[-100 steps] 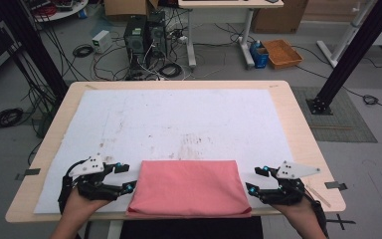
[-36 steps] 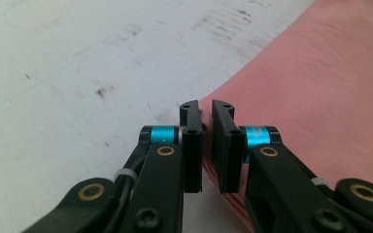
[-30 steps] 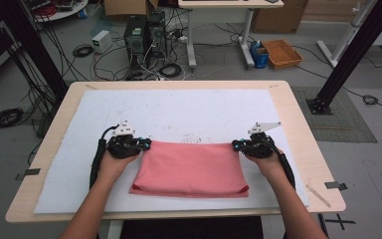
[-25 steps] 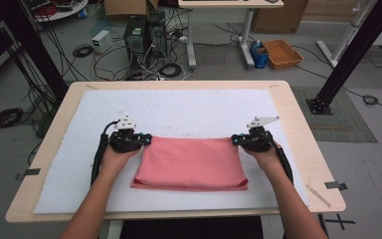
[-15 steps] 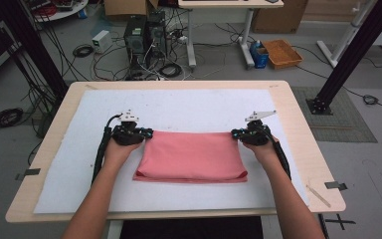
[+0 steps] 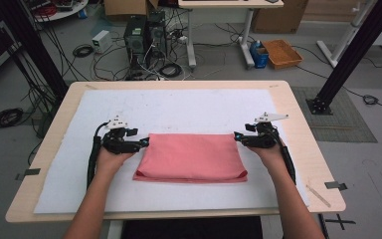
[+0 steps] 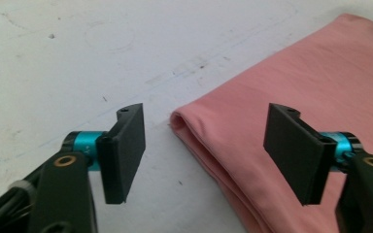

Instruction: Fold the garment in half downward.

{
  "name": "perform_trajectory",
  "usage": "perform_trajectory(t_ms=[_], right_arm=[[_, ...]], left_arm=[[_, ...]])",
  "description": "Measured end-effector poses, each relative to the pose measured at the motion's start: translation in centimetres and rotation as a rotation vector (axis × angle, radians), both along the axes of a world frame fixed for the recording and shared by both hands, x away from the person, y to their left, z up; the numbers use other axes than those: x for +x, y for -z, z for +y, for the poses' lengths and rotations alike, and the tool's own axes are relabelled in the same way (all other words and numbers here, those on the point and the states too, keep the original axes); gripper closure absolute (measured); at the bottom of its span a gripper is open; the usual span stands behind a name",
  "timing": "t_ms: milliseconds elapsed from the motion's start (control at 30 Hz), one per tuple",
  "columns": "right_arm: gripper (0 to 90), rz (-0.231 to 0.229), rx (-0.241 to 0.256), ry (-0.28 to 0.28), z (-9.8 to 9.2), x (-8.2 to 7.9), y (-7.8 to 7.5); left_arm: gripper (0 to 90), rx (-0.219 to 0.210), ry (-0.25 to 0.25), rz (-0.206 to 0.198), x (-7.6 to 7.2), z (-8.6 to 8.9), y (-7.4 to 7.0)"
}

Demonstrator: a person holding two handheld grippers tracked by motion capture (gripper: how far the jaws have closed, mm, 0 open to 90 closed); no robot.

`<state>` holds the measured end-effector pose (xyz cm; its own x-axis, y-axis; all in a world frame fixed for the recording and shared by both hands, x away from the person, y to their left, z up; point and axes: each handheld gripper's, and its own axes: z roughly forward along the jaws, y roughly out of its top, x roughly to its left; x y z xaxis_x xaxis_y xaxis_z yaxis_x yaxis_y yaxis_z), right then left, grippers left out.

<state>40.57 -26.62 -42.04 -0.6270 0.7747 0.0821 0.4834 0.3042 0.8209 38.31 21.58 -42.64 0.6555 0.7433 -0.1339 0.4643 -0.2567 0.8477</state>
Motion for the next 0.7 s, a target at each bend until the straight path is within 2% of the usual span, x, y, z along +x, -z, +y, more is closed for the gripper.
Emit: perform_trajectory(t_ms=[100,233,333,467,700], right_arm=[[30.0,-0.008,-0.006,-0.024,0.2,-0.6,0.0],[26.6,-0.011,0.012,-0.083,0.8,-1.2,-0.2],[23.7,-0.018,0.026,-0.105,1.2,-1.5,-0.5],[21.7,-0.018,0.038,-0.116,1.5,-1.7,-0.8],[21.7,-0.007,0.036,-0.124,1.5,-1.8,-0.7]], left_arm=[[21.6,0.005,0.03,-0.003,-0.9,-0.3,-0.7],[21.1,-0.019,0.069,-0.041,-2.2,-0.6,-1.8],[20.5,-0.009,0.097,-0.051,-3.1,-0.8,-2.2],[20.0,-0.009,0.113,-0.042,-3.7,-1.0,-2.0],[19.8,-0.014,0.114,-0.026,-3.8,-1.2,-1.8]])
